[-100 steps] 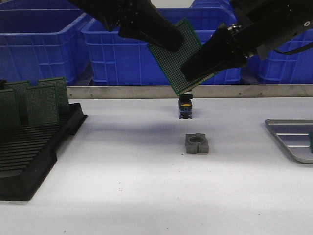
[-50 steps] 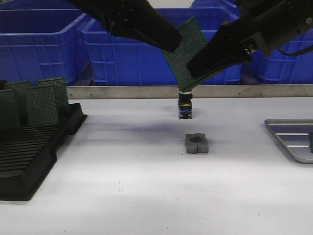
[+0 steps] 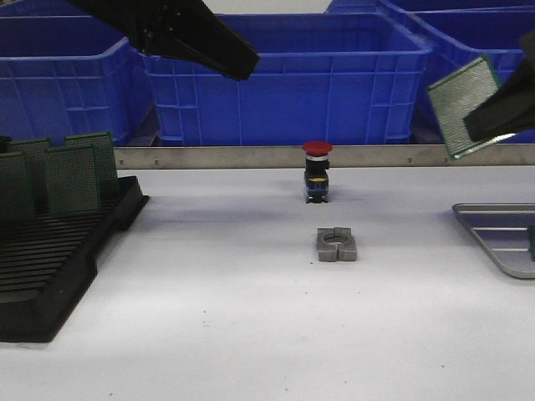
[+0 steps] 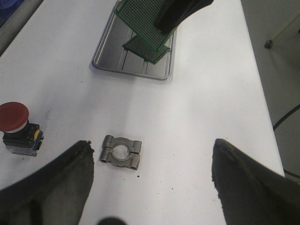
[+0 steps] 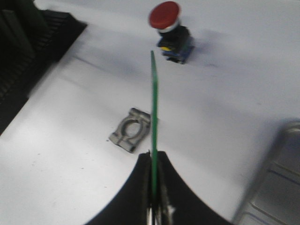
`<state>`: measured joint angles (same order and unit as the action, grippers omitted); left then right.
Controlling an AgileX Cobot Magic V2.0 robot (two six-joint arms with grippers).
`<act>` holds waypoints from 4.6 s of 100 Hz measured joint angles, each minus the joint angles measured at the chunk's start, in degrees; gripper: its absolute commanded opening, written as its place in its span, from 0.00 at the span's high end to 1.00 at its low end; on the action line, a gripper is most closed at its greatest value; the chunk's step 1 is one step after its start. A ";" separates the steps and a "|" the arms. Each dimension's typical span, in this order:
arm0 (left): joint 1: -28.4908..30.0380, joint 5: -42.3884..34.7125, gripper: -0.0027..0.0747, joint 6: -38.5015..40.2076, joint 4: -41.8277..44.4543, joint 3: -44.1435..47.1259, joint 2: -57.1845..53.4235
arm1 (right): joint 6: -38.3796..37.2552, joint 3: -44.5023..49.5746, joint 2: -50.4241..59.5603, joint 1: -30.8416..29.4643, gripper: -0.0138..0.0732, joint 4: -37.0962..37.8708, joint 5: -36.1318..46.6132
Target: Place circuit board on tray
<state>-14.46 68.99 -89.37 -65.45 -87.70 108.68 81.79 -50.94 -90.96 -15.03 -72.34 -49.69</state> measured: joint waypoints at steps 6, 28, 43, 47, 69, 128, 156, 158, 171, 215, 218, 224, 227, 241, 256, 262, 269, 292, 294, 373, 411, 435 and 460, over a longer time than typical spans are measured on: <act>0.00 0.00 0.32 0.00 0.00 0.00 0.00 | -0.11 0.59 0.00 -3.18 0.91 0.00 0.66; 0.00 0.00 0.32 0.00 0.00 0.00 0.00 | -1.81 4.41 -1.40 -9.87 0.91 -0.71 9.79; 0.00 0.00 0.32 0.00 0.00 0.00 0.00 | -2.49 5.01 -4.35 -10.00 0.88 -2.69 14.16; 0.00 0.00 0.32 0.00 0.00 0.00 0.00 | -2.58 5.01 -4.94 -10.00 0.85 -4.09 14.59; 0.00 0.00 0.32 0.00 0.00 0.00 0.00 | -2.68 5.01 -5.38 -10.00 0.37 -7.81 16.25; 2.21 0.00 0.85 8.10 0.00 0.00 0.00 | -2.68 5.01 -2.87 -10.00 0.87 -4.71 9.30; 10.79 0.00 0.99 16.88 1.91 0.00 -1.07 | -2.68 5.01 5.80 -8.54 0.91 -1.95 6.58; 11.39 0.00 0.99 17.31 2.45 0.00 -1.28 | -2.68 5.01 6.56 -7.98 0.91 -1.95 6.58; 14.71 0.00 0.99 20.22 6.59 0.00 -4.57 | -2.68 5.01 11.26 -3.05 0.91 -0.13 8.67; 17.63 -12.35 0.99 33.00 18.88 5.54 -28.52 | -2.68 12.92 32.93 13.88 0.91 0.80 26.89; 17.63 -14.20 0.99 33.13 19.00 6.98 -30.47 | -2.68 14.02 34.62 14.84 0.91 0.80 28.95; 17.63 -17.33 0.99 33.28 19.10 10.52 -34.94 | -2.58 16.36 38.39 16.74 0.91 0.80 33.87; 17.63 -18.98 0.99 33.26 19.10 12.23 -36.89 | -2.58 17.32 40.04 17.46 0.91 0.70 36.02; 17.63 -26.97 0.99 33.50 17.72 21.33 -46.13 | -2.58 21.45 47.66 19.77 0.91 0.21 43.41; 17.63 -34.52 0.99 33.50 15.88 31.34 -54.78 | -2.58 25.07 54.97 20.25 0.91 -0.07 45.15; 17.63 -37.02 0.99 33.50 14.94 34.86 -58.10 | -2.58 26.51 57.33 20.25 0.91 -0.21 45.38; 17.63 -39.61 0.99 33.50 13.69 38.98 -61.44 | -2.58 28.17 60.26 20.25 0.91 -0.20 45.43; 17.63 -42.51 0.99 33.50 12.26 50.72 -72.48 | -2.58 32.28 70.75 20.25 0.91 -0.20 45.43; 17.63 -42.96 0.99 33.50 12.16 51.74 -73.29 | -2.58 32.50 71.68 20.25 0.91 -0.20 45.43; 17.63 -46.82 0.99 33.50 11.63 71.34 -109.08 | -2.58 40.83 90.34 20.25 0.91 -0.20 37.60; 17.63 -46.82 0.99 33.50 11.63 71.34 -109.08 | -2.58 40.83 90.34 20.25 0.91 -0.20 37.45; 17.63 -46.82 0.99 33.50 11.63 71.34 -109.08 | -2.58 40.83 90.34 20.25 0.91 -0.20 37.45; 17.63 -48.45 0.99 33.62 11.95 73.40 -109.08 | -2.58 40.83 90.34 20.25 0.91 -0.20 37.45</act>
<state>3.17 20.53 -55.75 -53.50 -14.30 -0.40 79.21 -10.11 -0.62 5.22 -72.54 -12.24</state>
